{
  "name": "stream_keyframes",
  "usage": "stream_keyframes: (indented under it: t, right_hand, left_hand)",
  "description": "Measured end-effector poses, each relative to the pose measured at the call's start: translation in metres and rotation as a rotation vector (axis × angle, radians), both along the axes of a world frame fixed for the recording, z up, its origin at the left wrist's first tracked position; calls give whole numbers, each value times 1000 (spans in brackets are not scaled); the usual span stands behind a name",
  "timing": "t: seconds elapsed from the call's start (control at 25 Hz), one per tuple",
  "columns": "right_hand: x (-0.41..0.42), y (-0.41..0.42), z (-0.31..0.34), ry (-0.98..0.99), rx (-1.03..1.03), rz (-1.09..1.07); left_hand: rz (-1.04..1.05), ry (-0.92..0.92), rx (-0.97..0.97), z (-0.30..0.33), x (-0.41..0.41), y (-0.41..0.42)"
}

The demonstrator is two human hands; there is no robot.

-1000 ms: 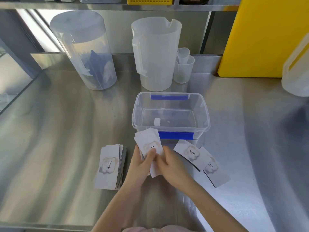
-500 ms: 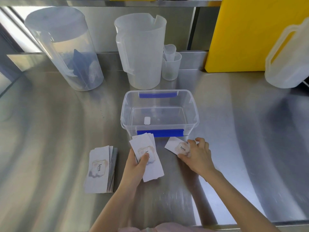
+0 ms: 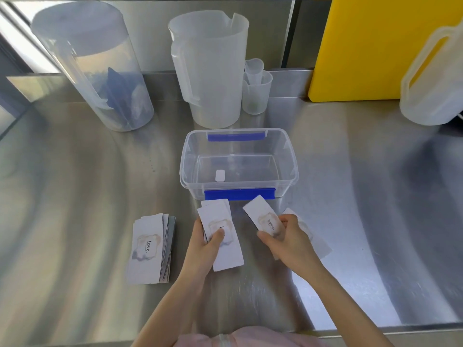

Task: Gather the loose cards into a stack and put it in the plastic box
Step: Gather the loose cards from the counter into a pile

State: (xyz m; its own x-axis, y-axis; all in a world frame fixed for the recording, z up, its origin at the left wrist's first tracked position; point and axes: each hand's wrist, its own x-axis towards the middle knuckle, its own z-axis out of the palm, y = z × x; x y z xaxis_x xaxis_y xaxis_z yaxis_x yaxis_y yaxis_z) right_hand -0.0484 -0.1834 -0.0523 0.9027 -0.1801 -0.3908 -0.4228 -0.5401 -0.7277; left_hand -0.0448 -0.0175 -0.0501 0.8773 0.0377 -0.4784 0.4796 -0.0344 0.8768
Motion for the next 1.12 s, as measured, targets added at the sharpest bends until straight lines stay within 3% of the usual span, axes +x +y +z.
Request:
stream_keyframes:
  t: [0.12,0.28,0.56,0.68,0.76,0.84,1.0,1.12]
  right_hand:
    - [-1,16,12,-2,143,-19]
    - [-5,41,15,-32,91,34]
    - [-3,36,11,-37,191,73]
    - [10,-7,-1,-130,-94,-46]
    - [13,-35,-12,-47,-426,-29]
    - [12,-50,-20,76,-566,-15]
    - [13,-55,-23,110,-451,-60]
    - [11,-53,-21,82,-181,-108]
  left_hand:
    - [4,6,-52,0,-4,-7]
    - [60,10,-164,4,-4,-13]
    - [45,-29,-107,2,-3,-11]
    - [32,-4,-106,1,-3,-8]
    - [32,12,-104,0,-3,-9]
    - [31,17,-94,0,-2,-10]
    - [27,19,-93,-1,-2,-10]
    - [26,27,-98,0,-2,-10]
